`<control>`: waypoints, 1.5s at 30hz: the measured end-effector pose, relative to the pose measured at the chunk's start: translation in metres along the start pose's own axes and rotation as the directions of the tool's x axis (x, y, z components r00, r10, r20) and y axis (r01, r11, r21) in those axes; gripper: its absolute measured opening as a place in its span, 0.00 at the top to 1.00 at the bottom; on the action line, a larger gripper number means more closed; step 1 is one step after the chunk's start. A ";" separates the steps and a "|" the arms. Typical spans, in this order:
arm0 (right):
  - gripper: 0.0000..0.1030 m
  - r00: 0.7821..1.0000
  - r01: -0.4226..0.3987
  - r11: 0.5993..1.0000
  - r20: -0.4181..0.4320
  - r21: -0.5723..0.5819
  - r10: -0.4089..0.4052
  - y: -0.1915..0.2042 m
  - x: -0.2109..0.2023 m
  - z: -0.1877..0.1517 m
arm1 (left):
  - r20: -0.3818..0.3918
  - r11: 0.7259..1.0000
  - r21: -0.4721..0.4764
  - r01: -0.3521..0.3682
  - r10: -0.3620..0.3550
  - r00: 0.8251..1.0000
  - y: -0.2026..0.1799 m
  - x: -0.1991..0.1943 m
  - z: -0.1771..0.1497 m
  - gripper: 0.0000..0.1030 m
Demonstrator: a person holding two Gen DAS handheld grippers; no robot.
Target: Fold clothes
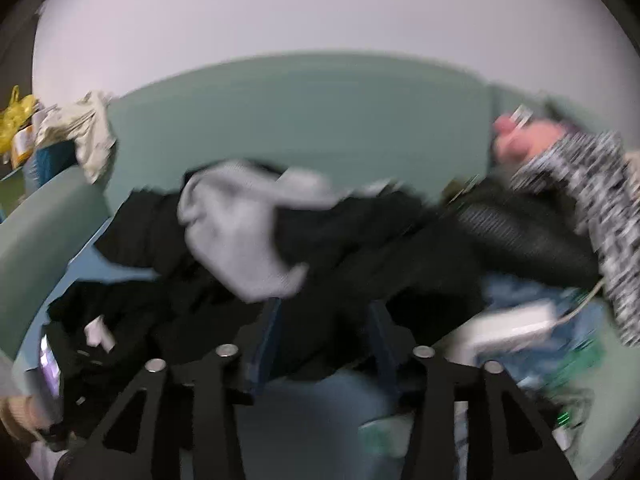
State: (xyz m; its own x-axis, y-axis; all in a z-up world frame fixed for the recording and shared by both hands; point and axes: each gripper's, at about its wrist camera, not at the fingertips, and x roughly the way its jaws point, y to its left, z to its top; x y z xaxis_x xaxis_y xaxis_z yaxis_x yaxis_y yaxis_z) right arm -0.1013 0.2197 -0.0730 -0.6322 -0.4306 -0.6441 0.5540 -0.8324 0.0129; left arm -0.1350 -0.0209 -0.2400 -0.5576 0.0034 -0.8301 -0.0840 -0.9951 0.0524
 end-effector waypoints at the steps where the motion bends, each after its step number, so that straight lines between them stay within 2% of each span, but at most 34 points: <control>1: 0.32 1.000 -0.008 1.000 -0.013 0.001 0.008 0.004 0.005 -0.006 | 0.036 0.994 -0.098 0.051 -0.047 0.998 0.021 -0.011 -0.001 0.93; 2: 0.31 0.999 -0.021 1.000 -0.026 -0.002 0.021 0.009 0.009 -0.011 | 0.087 0.975 -0.205 0.086 -0.069 0.994 0.050 -0.028 -0.004 0.93; 4: 0.28 0.998 -0.044 0.999 -0.054 -0.005 0.044 0.018 0.018 -0.023 | 0.192 0.903 -0.401 0.155 -0.083 0.978 0.108 -0.063 -0.011 0.94; 6: 0.27 0.995 -0.061 0.998 -0.084 0.000 0.061 0.025 0.027 -0.032 | 0.255 0.832 -0.542 0.118 0.029 0.967 0.172 -0.103 -0.035 0.94; 8: 0.26 0.990 -0.083 0.996 -0.117 0.011 0.084 0.032 0.036 -0.040 | 0.292 0.738 -0.668 0.091 0.148 0.945 0.236 -0.143 -0.059 0.94; 10: 0.26 0.983 -0.102 0.995 -0.151 0.016 0.104 0.040 0.048 -0.051 | 0.239 0.674 -0.739 0.003 0.258 0.936 0.283 -0.168 -0.096 0.94; 12: 0.26 0.975 -0.119 0.993 -0.190 0.002 0.117 0.052 0.063 -0.062 | 0.162 0.610 -0.785 -0.104 0.364 0.917 0.319 -0.191 -0.133 0.94; 14: 0.26 0.964 -0.138 0.990 -0.230 -0.020 0.130 0.066 0.075 -0.072 | 0.079 0.569 -0.797 -0.204 0.433 0.898 0.337 -0.205 -0.170 0.94; 15: 0.26 0.958 -0.151 0.988 -0.253 -0.030 0.138 0.073 0.081 -0.077 | 0.015 0.555 -0.781 -0.286 0.476 0.879 0.340 -0.206 -0.182 0.94; 17: 0.26 0.946 -0.172 0.984 -0.287 -0.049 0.151 0.088 0.092 -0.084 | -0.098 0.520 -0.737 -0.431 0.549 0.830 0.345 -0.208 -0.205 0.94; 19: 0.26 0.933 -0.205 0.976 -0.317 -0.069 0.173 0.105 0.101 -0.090 | -0.122 0.525 -0.723 -0.450 0.544 0.830 0.348 -0.207 -0.221 0.94; 22: 0.25 0.905 -0.289 0.952 -0.354 -0.101 0.237 0.133 0.105 -0.095 | -0.192 0.524 -0.678 -0.515 0.550 0.813 0.342 -0.196 -0.229 0.93; 24: 0.23 0.884 -0.349 0.926 -0.376 -0.143 0.276 0.159 0.105 -0.099 | -0.221 0.535 -0.645 -0.545 0.553 0.804 0.336 -0.186 -0.229 0.93; 28: 0.18 0.857 -0.432 0.862 -0.418 -0.266 0.301 0.214 0.104 -0.110 | -0.208 0.525 -0.691 -0.497 0.514 0.832 0.337 -0.179 -0.232 0.94; 30: 0.18 0.853 -0.440 0.831 -0.448 -0.340 0.268 0.239 0.110 -0.118 | -0.182 0.522 -0.718 -0.460 0.497 0.849 0.340 -0.183 -0.234 0.94; 31: 0.18 0.855 -0.423 0.829 -0.463 -0.366 0.232 0.245 0.116 -0.123 | -0.165 0.522 -0.732 -0.438 0.488 0.857 0.342 -0.186 -0.236 0.94; 32: 0.20 0.857 -0.405 0.827 -0.477 -0.389 0.195 0.250 0.122 -0.128 | -0.146 0.521 -0.746 -0.416 0.480 0.865 0.340 -0.189 -0.236 0.94; 33: 0.40 0.857 -0.387 0.825 -0.490 -0.412 0.158 0.255 0.128 -0.133 | -0.123 0.518 -0.762 -0.390 0.474 0.872 0.328 -0.189 -0.234 0.94; 34: 0.54 0.857 -0.370 0.821 -0.501 -0.436 0.120 0.260 0.134 -0.137 | -0.092 0.514 -0.780 -0.356 0.469 0.879 0.328 -0.194 -0.233 0.94; 35: 0.67 0.865 -0.353 0.834 -0.488 -0.423 0.119 0.255 0.132 -0.131 | -0.054 0.507 -0.801 -0.318 0.468 0.882 0.328 -0.204 -0.236 0.94; 36: 0.93 0.874 -0.337 0.850 -0.470 -0.404 0.123 0.248 0.127 -0.123 | -0.016 0.499 -0.820 -0.280 0.470 0.883 0.329 -0.214 -0.237 0.94; 38: 0.94 0.931 -0.218 0.906 -0.357 -0.362 0.081 0.206 0.106 -0.089 | 0.056 0.479 -0.852 -0.212 0.486 0.872 0.336 -0.235 -0.233 0.94; 39: 0.94 0.954 -0.155 0.930 -0.296 -0.334 0.053 0.184 0.094 -0.071 | 0.098 0.477 -0.862 -0.170 0.486 0.868 0.339 -0.245 -0.229 0.94; 41: 0.95 0.984 -0.034 0.964 -0.176 -0.263 -0.014 0.139 0.071 -0.036 | 0.164 0.493 -0.863 -0.116 0.490 0.856 0.334 -0.269 -0.221 0.94; 43: 0.95 0.993 0.096 0.986 -0.060 -0.138 -0.106 0.075 0.032 -0.001 | 0.212 0.529 -0.842 -0.104 0.503 0.838 0.335 -0.287 -0.203 0.94; 45: 0.95 0.984 0.175 0.984 0.039 0.018 -0.175 0.007 -0.020 0.031 | 0.271 0.575 -0.813 -0.097 0.520 0.810 0.335 -0.306 -0.178 0.94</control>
State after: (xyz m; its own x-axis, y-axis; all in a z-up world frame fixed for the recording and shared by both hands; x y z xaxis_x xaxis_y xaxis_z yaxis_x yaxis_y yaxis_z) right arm -0.1016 0.2121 -0.0360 -0.7403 -0.2915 -0.6057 0.4254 -0.9009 -0.0864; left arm 0.1550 -0.3730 -0.0672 -0.7192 -0.4876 -0.4951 0.6768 -0.6527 -0.3404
